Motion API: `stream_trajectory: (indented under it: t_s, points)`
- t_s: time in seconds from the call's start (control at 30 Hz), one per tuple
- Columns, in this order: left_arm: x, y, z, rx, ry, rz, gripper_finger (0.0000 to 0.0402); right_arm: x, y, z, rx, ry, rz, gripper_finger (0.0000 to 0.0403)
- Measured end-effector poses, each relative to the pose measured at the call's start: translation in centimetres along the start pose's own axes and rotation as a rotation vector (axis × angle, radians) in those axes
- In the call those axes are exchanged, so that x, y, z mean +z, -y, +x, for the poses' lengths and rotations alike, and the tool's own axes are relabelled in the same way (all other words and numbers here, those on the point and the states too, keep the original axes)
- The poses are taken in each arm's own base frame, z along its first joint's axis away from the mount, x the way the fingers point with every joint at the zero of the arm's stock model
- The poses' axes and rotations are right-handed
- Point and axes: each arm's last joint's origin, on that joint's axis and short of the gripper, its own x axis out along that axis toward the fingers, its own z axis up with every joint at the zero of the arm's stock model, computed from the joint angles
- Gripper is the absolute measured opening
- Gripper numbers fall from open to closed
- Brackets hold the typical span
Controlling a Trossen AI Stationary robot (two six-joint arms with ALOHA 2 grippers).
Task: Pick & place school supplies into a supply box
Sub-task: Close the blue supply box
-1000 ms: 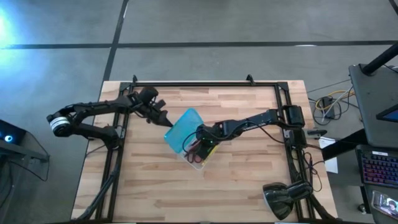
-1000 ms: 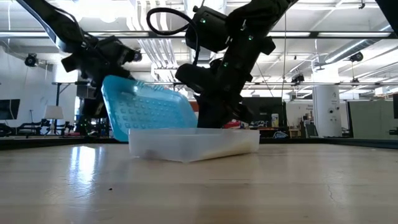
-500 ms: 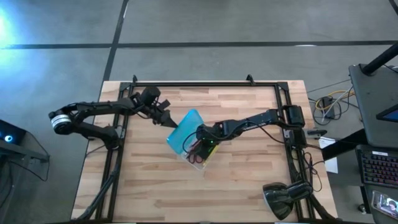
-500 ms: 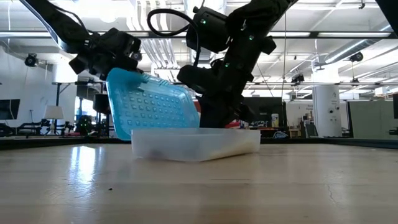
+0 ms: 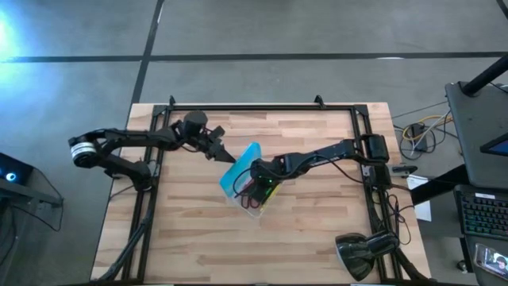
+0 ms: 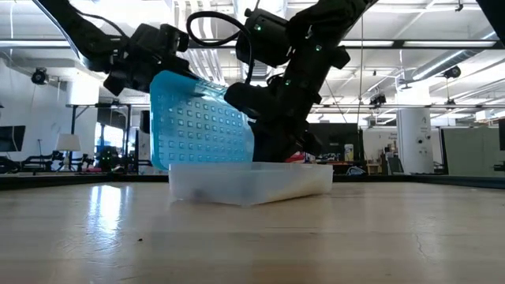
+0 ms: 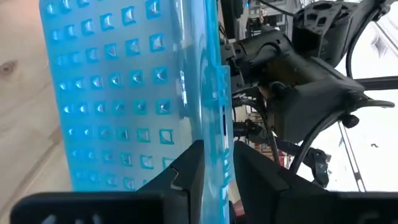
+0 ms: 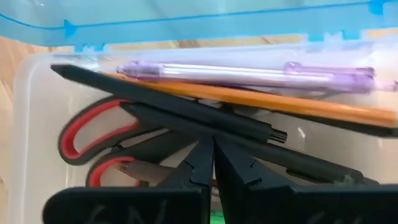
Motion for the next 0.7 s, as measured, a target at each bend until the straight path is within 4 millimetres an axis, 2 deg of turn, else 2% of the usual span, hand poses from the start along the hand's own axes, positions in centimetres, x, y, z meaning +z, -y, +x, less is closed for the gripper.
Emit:
stream_trajectory:
  t_s: [0.13, 0.33, 0.47, 0.63, 0.7]
  points:
    - [-0.1, 0.0, 0.5, -0.004, -0.018, 0.004, 0.0071, -0.1, 0.1, -1.0, -0.020, -0.013, -0.016, 0.0009]
    - [-0.4, -1.4, 2.2, 0.023, -0.069, -0.023, 0.0071, 0.1, 0.4, -3.9, -0.086, 0.013, -0.030, 0.0009]
    - [0.2, -1.4, 3.3, -0.001, -0.077, 0.001, 0.0071, 0.0, 0.4, -5.1, -0.132, 0.049, -0.034, 0.0009]
    - [1.2, -1.2, 4.3, -0.022, -0.082, 0.046, 0.0071, -0.6, 0.9, -5.5, -0.192, -0.007, -0.039, 0.0009]
    - [1.4, -1.1, 4.3, -0.024, -0.082, 0.076, 0.0071, -0.9, 0.9, -6.7, -0.231, -0.006, -0.049, 0.0009]
